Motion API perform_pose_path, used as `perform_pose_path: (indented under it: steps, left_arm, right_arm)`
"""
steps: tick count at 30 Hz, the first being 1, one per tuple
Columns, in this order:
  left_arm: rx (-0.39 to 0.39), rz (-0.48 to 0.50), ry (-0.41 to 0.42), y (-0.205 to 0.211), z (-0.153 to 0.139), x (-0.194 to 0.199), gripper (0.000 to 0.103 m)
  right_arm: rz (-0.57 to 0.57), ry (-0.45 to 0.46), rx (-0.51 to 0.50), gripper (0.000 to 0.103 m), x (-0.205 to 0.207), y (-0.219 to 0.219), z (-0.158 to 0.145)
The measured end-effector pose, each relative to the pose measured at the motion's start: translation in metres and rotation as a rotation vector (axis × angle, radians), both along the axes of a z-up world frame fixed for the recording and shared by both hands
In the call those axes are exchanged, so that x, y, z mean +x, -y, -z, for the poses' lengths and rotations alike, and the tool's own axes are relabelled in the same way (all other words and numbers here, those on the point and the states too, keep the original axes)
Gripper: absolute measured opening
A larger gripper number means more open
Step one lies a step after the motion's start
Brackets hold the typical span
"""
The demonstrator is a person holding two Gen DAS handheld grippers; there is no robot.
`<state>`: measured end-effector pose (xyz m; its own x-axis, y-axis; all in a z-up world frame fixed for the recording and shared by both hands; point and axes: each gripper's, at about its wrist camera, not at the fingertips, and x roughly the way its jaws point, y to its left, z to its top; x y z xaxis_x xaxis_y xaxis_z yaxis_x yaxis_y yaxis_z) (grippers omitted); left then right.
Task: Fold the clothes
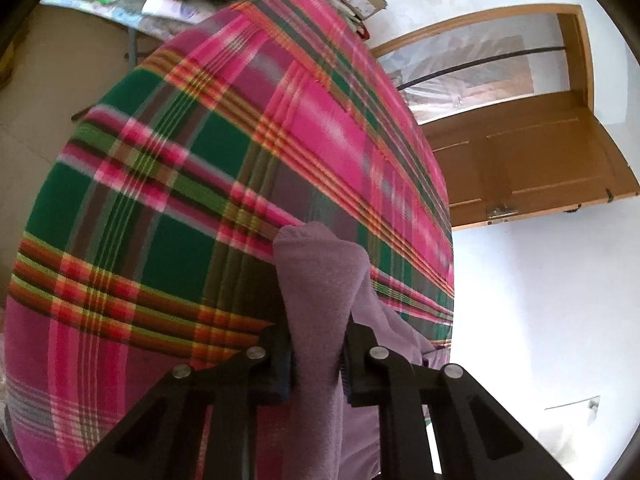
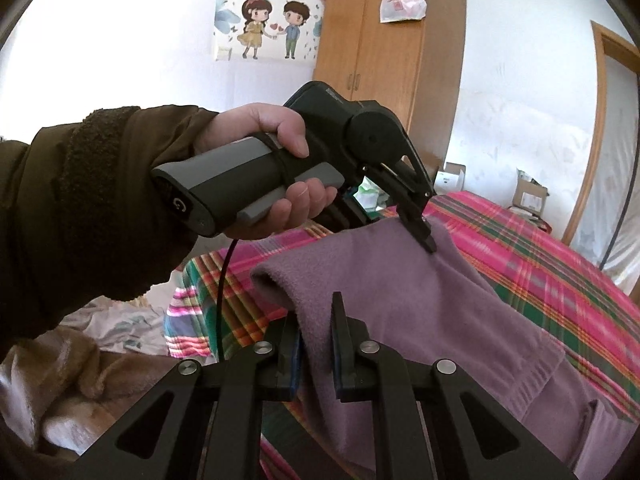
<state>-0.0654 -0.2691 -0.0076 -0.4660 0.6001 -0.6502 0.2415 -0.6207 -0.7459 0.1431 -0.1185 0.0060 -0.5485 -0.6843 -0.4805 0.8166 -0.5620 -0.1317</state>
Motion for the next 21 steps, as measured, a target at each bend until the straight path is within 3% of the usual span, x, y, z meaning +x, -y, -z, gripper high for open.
perform_pose_path:
  steps: [9,12,16,21]
  left_arm:
    - [-0.08,0.002,-0.077,-0.008,-0.042,0.004,0.012]
    - [-0.125,0.017,-0.043,-0.013,-0.039,0.004,0.012]
    - [-0.105,0.001,-0.036,-0.013,-0.037,0.007,0.012]
    - [-0.125,0.011,-0.072,-0.026,-0.057,0.01,0.012]
  right_arm:
    - [-0.003,-0.038,-0.076,0.012,0.003,-0.007,-0.026]
    - [-0.007,-0.02,-0.083,0.012,0.002,-0.011,-0.025]
    - [-0.007,0.014,-0.088,0.011,0.001,-0.018,-0.023]
    - [0.002,-0.001,-0.112,0.011,0.007,-0.029,-0.03]
